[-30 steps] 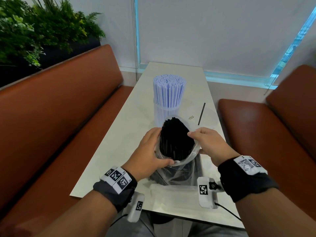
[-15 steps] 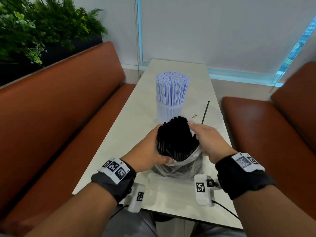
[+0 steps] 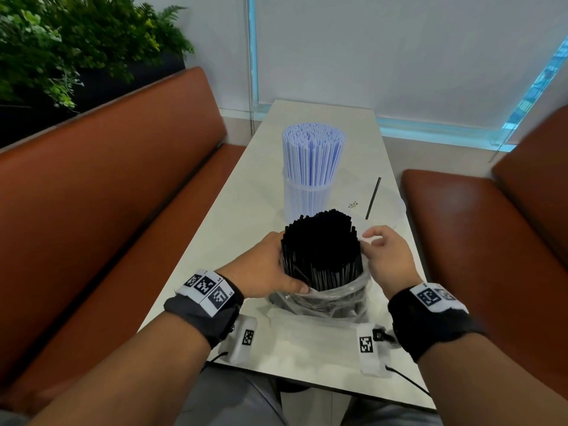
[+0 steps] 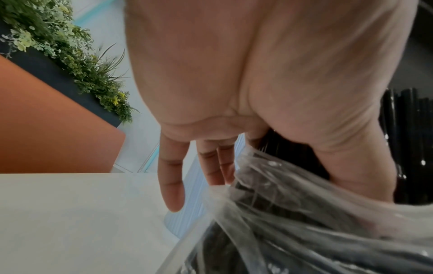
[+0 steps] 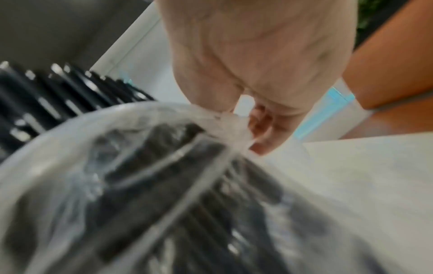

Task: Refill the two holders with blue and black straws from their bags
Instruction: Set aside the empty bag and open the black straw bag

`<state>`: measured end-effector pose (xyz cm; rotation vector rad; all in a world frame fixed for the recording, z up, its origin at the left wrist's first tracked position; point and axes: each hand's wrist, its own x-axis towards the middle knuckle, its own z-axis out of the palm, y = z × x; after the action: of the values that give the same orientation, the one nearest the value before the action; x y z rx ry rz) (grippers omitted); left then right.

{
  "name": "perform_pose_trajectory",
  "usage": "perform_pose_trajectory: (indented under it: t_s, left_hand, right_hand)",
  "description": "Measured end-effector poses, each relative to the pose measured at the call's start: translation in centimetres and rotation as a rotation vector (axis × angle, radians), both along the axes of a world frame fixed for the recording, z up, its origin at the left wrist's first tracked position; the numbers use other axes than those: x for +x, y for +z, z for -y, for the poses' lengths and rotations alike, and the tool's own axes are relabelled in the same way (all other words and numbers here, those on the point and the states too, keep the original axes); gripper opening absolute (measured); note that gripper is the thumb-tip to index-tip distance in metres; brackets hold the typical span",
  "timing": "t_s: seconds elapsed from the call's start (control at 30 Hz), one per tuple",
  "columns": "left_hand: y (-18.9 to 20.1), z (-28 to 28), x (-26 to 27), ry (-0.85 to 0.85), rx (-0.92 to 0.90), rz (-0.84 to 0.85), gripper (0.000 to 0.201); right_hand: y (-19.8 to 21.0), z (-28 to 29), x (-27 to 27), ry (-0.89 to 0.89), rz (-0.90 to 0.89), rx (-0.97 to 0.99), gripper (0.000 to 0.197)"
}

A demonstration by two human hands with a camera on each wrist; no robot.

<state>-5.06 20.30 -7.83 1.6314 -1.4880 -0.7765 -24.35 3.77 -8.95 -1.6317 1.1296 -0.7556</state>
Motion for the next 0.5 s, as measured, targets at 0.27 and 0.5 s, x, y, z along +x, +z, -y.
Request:
perform_pose_trajectory:
  t_s: [0.27, 0.5]
  left_hand:
    - [-0.7, 0.6, -0.4, 0.037, -0.047, -0.066, 0.083]
    - [-2.6, 0.8, -0.2, 0.143, 0.125, -0.048, 0.094]
  right_hand:
    - [-1.1, -2.5, -0.9, 0.151, 0.062, -0.263, 0.025]
    - [-4.0, -4.6, -2.0, 0.194, -0.040, -0.165, 0.035]
